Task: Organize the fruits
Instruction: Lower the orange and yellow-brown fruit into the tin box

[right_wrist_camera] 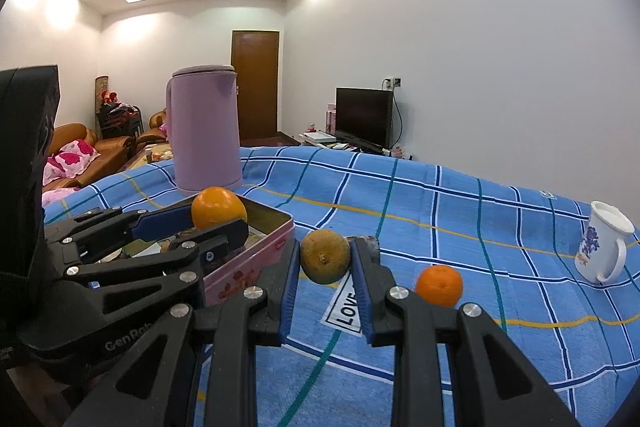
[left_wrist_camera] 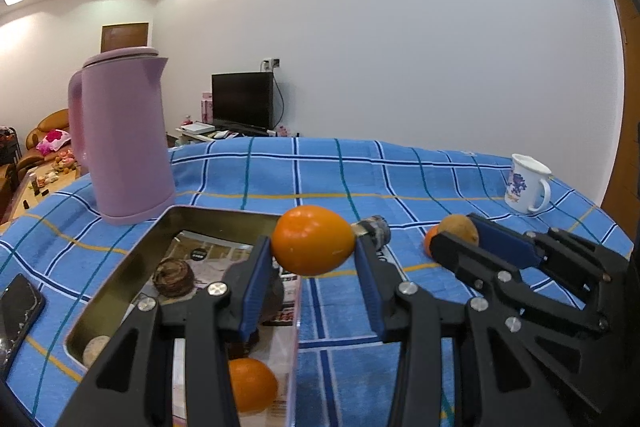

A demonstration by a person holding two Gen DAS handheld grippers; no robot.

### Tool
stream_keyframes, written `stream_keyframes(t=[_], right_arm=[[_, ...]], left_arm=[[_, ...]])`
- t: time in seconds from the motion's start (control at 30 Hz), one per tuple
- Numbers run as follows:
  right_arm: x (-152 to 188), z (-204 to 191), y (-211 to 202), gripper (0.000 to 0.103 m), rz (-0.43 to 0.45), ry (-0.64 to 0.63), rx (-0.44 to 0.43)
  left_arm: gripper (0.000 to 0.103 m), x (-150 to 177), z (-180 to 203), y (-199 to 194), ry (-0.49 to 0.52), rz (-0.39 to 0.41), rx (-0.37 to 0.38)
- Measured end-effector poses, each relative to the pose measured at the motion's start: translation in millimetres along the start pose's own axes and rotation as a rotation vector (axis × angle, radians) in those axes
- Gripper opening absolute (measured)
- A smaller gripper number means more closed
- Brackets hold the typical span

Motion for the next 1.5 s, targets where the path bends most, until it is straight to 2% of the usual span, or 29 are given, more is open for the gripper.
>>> stream_keyframes(t=[0.97, 1.5], right_arm=[[-7.2, -46.6, 19.7, 0.028, -0.029, -0.05, -0.077], [-12.6, -88.3, 34.9, 0.028, -0.042, -0.085, -0.166]], left_arm=[[0.044, 1.3, -57.7, -11.0, -0.057, -0.002, -0.104], [0.044, 3.9, -101.5, -16.1, -0.107, -0.029, -0.186]])
Point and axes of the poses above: each gripper's, at about its wrist camera, not at the fingertips, and y roughly the way its jaws point, z to its right, x to its underside, the point moved 4 cm from there along y, roughly the way its jaws point, and after that the axes turned 2 degrees about x, right-handed, at the moved point
